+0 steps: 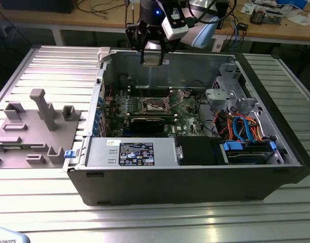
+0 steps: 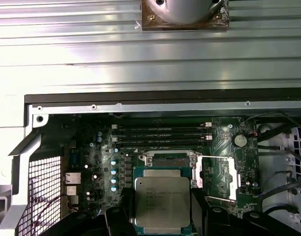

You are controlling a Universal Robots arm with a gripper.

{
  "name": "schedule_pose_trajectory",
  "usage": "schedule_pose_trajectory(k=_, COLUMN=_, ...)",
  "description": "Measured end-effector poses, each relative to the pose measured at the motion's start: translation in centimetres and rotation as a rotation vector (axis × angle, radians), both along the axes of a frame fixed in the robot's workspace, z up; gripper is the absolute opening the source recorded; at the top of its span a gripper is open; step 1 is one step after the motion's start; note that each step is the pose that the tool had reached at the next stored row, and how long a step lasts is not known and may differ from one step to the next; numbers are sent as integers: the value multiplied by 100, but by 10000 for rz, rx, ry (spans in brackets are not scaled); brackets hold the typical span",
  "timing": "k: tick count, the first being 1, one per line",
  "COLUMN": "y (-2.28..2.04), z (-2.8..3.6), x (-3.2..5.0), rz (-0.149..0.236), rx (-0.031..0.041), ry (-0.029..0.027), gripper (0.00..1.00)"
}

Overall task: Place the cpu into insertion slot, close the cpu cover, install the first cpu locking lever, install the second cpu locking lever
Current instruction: 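Place the cpu into insertion slot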

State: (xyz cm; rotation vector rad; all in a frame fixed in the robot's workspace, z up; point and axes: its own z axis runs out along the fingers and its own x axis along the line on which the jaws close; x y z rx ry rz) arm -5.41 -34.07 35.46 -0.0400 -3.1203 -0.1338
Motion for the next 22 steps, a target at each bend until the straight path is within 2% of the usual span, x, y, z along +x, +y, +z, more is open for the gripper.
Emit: schedule_pose_trajectory(k=22, y=0, z=-12, x=-50, rz=0, rx=-7, ry=1, gripper=55)
